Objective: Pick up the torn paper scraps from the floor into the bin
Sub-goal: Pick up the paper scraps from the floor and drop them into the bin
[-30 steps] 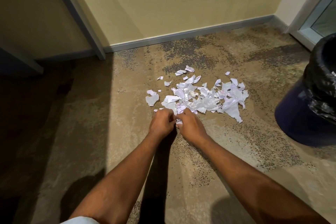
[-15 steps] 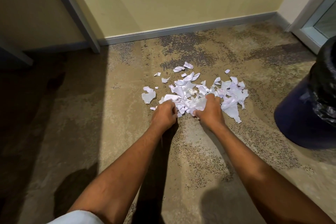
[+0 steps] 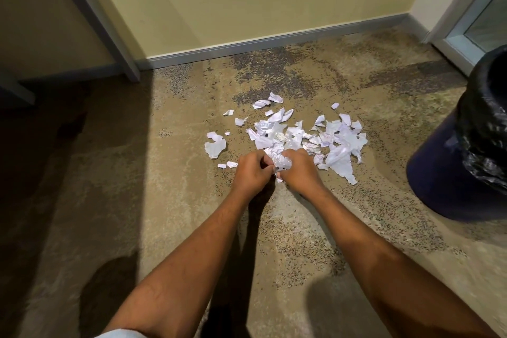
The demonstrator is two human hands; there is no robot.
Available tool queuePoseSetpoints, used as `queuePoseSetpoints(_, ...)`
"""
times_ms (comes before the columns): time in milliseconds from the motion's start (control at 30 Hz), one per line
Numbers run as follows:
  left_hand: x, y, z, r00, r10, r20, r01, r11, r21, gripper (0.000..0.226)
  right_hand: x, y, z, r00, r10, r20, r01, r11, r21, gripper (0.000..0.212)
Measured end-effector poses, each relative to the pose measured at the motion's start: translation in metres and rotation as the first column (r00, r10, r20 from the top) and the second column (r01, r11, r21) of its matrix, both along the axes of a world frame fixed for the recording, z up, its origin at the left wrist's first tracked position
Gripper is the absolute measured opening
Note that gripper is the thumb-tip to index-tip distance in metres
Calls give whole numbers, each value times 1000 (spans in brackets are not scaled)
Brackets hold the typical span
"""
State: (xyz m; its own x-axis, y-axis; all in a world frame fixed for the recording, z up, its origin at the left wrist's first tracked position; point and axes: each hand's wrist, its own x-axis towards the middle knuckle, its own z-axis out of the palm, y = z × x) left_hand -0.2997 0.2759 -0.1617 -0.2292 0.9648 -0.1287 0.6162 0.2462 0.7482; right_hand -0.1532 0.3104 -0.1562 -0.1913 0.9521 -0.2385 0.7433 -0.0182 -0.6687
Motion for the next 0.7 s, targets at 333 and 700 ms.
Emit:
queuePoseSetpoints(333, 20, -8, 13, 973, 81, 216, -85, 996, 9, 15, 18, -6, 7, 978, -146, -151, 133, 987, -93, 41)
queuePoseSetpoints(700, 56, 9, 83, 966, 9, 257, -51, 986, 158, 13, 55, -3, 96, 967, -126, -221, 146, 986, 75, 33)
